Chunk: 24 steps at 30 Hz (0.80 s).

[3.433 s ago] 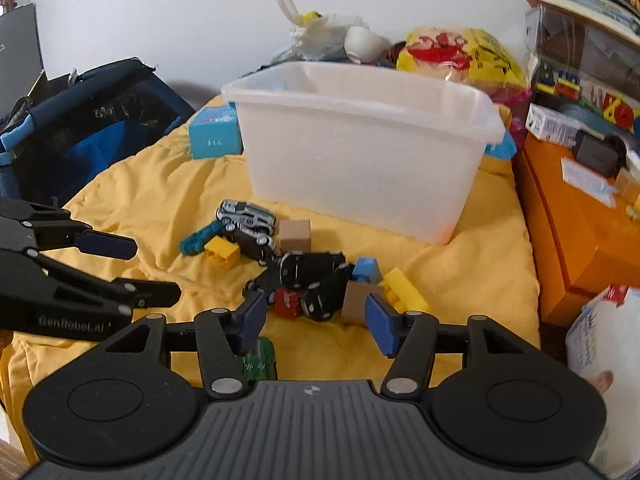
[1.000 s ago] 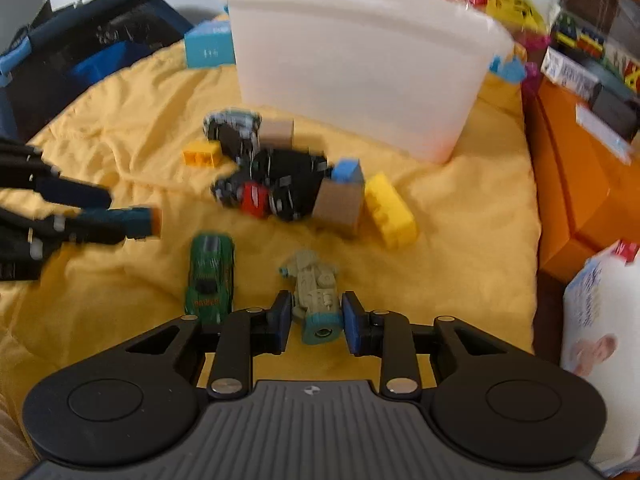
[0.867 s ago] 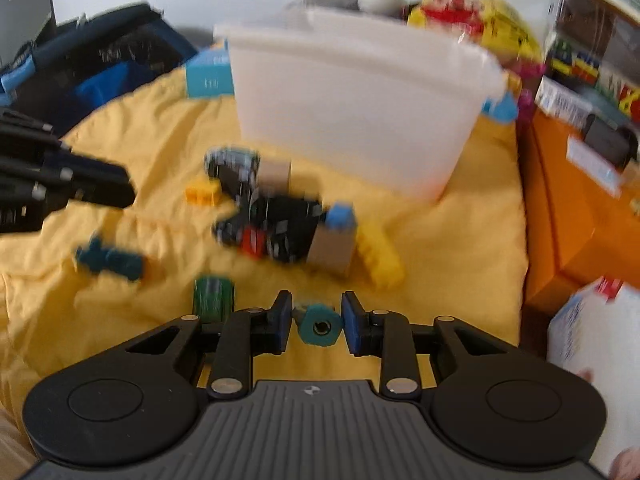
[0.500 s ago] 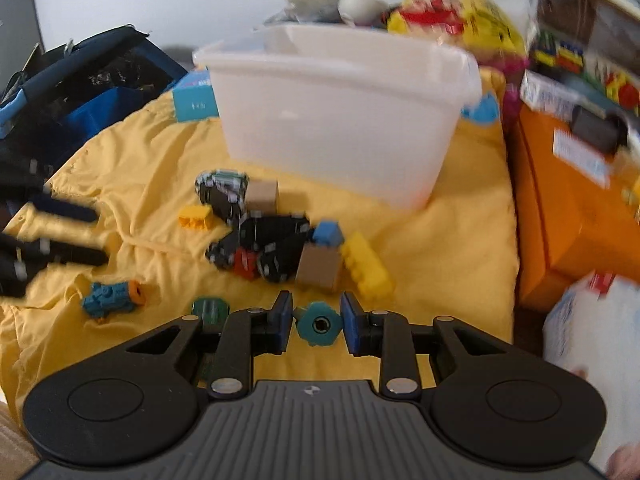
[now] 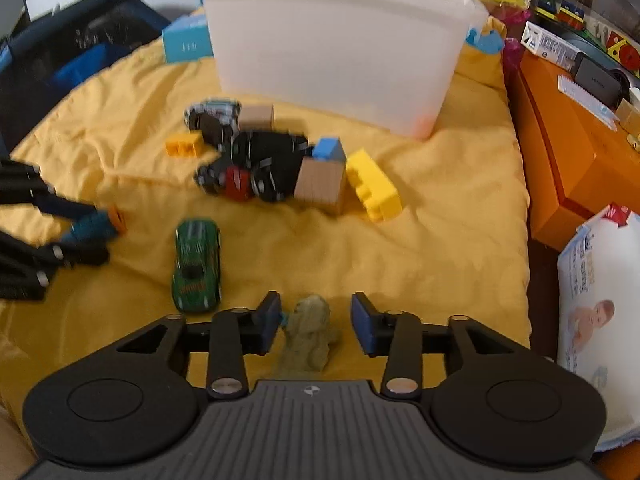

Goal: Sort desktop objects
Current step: 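Carry the teal and olive figures over the white bin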

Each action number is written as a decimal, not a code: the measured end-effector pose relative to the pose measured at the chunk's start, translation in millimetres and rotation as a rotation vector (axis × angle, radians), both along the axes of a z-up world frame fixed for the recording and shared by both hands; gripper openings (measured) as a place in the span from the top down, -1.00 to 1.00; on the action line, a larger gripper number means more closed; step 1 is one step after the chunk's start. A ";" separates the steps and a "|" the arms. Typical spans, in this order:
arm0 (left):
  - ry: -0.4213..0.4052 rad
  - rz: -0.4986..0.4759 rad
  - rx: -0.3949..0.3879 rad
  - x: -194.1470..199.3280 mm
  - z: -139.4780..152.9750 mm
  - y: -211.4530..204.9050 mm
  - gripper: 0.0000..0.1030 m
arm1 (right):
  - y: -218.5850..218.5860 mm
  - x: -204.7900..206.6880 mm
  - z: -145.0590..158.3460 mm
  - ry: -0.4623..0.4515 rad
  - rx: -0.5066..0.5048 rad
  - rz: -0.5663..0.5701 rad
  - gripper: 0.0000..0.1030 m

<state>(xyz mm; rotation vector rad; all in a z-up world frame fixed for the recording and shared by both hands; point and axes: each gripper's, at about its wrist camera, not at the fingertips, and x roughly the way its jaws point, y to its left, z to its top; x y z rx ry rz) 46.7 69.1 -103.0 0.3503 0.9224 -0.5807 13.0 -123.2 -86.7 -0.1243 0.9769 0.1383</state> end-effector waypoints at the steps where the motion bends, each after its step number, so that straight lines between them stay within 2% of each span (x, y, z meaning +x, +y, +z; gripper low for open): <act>1: 0.011 0.003 -0.009 0.8 0.0 -0.3 0.21 | 1.3 -2.1 -2.3 0.006 -0.005 0.009 0.15; 3: 0.018 0.012 -0.009 0.0 0.7 -1.4 0.22 | 5.6 -6.5 -3.0 -0.005 -0.029 0.030 0.20; 4: 0.014 0.012 -0.012 -0.7 0.8 -2.2 0.49 | 8.2 -7.8 -2.7 -0.006 -0.038 0.043 0.23; 8: -0.005 -0.003 -0.050 -4.2 13.7 -5.1 0.48 | 12.6 -7.3 5.7 -0.028 -0.032 0.050 0.24; 13: -0.092 0.001 -0.134 12.3 61.0 -11.7 0.48 | 17.3 7.6 43.6 -0.161 -0.045 0.063 0.24; 20: -0.331 0.024 -0.226 73.2 145.3 -36.9 0.48 | 11.6 59.8 108.8 -0.375 -0.003 0.036 0.24; 24: -0.388 0.083 -0.237 124.2 165.0 -63.2 0.48 | 8.4 112.1 128.2 -0.425 -0.009 -0.019 0.24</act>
